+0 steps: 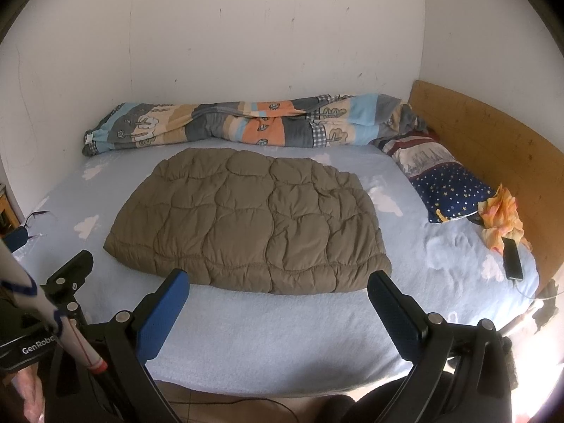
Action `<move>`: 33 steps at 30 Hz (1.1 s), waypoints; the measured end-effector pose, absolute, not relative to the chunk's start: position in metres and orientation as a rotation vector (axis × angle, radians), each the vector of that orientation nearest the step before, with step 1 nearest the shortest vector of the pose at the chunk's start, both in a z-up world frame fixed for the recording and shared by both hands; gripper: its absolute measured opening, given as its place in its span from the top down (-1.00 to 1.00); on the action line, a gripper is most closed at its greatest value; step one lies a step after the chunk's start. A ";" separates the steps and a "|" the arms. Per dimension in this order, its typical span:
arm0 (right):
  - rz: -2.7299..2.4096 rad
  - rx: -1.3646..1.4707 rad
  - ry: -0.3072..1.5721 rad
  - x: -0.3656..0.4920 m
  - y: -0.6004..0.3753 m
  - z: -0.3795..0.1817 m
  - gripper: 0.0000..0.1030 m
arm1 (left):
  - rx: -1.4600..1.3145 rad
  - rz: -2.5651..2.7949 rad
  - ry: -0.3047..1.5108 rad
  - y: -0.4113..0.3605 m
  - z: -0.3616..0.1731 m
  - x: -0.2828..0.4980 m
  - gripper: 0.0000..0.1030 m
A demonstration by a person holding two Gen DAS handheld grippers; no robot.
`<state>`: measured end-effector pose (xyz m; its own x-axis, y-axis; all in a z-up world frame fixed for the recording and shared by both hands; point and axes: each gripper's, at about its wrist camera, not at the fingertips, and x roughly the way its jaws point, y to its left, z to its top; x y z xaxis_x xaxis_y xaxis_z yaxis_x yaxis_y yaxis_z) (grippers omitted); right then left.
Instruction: Fold large clothes
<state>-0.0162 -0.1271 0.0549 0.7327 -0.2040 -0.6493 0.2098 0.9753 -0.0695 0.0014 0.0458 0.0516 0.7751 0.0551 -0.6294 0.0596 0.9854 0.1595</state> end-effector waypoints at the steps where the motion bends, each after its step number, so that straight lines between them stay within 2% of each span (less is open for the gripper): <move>1: -0.227 0.009 0.713 -0.016 -0.128 0.055 -0.99 | 0.176 -0.001 0.685 0.046 0.052 0.002 -0.99; 33: -0.223 0.018 0.732 -0.014 -0.126 0.050 -0.99 | 0.182 -0.009 0.679 0.044 0.055 -0.001 -0.99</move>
